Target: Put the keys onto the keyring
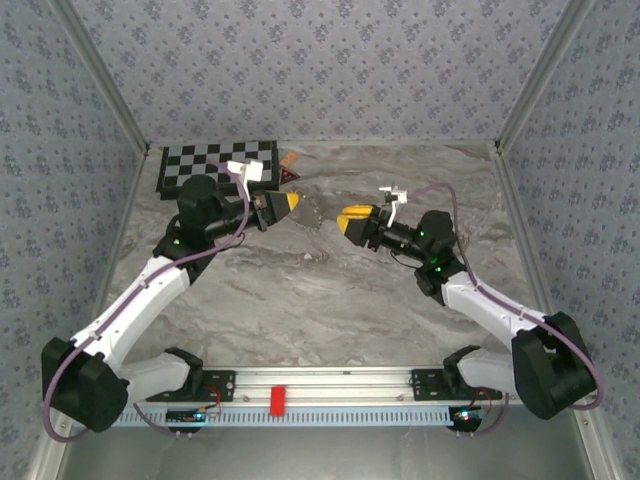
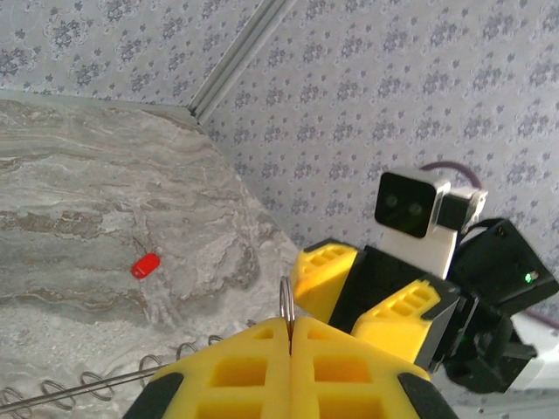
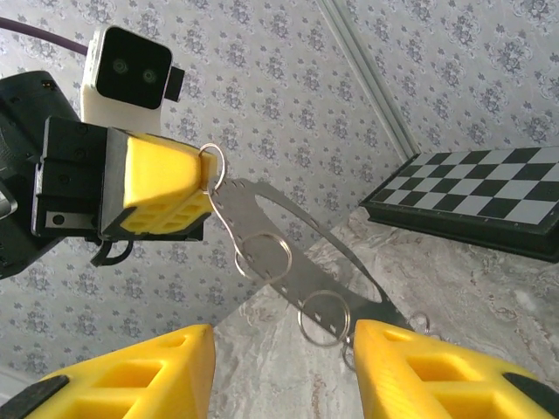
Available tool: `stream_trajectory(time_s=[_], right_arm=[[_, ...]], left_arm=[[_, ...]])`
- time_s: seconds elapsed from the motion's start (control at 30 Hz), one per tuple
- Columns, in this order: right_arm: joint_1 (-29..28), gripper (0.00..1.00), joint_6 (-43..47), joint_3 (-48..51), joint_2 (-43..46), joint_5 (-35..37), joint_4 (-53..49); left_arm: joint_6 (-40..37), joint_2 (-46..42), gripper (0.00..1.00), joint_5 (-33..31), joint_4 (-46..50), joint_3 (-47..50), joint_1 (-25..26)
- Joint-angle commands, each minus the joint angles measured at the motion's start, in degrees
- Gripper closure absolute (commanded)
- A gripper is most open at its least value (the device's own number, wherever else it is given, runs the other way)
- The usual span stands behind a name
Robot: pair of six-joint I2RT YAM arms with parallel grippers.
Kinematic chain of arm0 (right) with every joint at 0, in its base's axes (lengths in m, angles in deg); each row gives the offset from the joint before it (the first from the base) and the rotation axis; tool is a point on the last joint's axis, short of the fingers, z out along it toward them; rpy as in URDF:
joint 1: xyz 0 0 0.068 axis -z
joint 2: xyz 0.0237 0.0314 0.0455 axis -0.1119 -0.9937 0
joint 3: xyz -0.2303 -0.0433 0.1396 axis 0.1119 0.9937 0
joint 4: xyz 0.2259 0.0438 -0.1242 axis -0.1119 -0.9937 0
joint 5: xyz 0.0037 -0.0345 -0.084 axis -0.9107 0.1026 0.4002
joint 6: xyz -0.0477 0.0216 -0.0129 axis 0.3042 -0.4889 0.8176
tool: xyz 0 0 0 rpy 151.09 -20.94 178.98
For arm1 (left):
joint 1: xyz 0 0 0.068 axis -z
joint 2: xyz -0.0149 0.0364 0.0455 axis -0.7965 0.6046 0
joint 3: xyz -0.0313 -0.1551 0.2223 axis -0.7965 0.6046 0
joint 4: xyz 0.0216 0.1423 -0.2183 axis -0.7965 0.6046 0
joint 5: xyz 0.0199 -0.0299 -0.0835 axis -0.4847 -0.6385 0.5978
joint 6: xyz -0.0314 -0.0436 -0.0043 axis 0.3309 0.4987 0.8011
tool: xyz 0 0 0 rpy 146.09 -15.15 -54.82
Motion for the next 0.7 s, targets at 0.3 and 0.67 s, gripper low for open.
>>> stream_trajectory(time_s=[0.3, 0.67], right_arm=[[-4.3, 0.54, 10.8, -9.2, 1.2, -0.4, -12.2], [-4.7, 0.57, 20.7, -16.8, 0.6, -5.4, -26.7]], left_arm=[[-9.6, -3.2, 1.0, 5.1, -1.2, -0.3, 0.7], [-17.9, -2.7, 1.0, 7.6, 5.4, -2.0, 0.6]])
